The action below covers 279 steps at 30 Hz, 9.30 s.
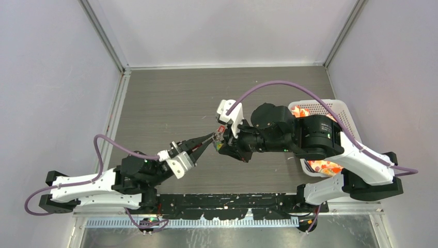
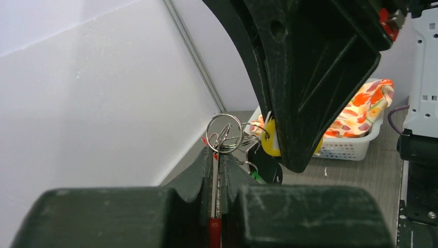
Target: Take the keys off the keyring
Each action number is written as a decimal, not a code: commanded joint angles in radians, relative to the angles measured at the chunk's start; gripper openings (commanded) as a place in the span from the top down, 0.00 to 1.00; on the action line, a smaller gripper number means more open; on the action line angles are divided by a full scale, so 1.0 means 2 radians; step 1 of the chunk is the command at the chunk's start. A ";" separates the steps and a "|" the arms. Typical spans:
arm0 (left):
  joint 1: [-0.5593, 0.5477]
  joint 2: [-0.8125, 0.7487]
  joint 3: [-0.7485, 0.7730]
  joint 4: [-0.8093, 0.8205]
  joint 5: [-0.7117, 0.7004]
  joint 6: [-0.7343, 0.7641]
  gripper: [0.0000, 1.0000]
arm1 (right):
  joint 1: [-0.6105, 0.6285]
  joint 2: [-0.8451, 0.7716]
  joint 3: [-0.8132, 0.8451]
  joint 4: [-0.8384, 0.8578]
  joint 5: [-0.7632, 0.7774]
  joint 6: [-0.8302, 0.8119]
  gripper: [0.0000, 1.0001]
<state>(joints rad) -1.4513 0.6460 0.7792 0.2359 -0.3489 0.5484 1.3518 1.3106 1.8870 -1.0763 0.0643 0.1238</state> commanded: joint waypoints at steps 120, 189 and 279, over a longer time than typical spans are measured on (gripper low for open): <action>0.001 0.039 0.035 -0.142 0.033 -0.183 0.68 | 0.015 -0.033 -0.119 0.040 0.170 -0.059 0.99; 0.001 -0.004 -0.041 -0.026 0.065 -0.161 0.99 | 0.035 -0.065 -0.158 0.019 0.245 -0.041 0.99; 0.002 0.010 -0.042 0.016 0.051 -0.125 1.00 | 0.041 -0.055 -0.134 -0.043 0.287 -0.025 0.99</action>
<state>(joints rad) -1.4456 0.6827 0.6994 0.1699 -0.2790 0.2928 1.4361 1.2263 1.6363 -1.1782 0.6052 0.0597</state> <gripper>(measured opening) 0.018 0.105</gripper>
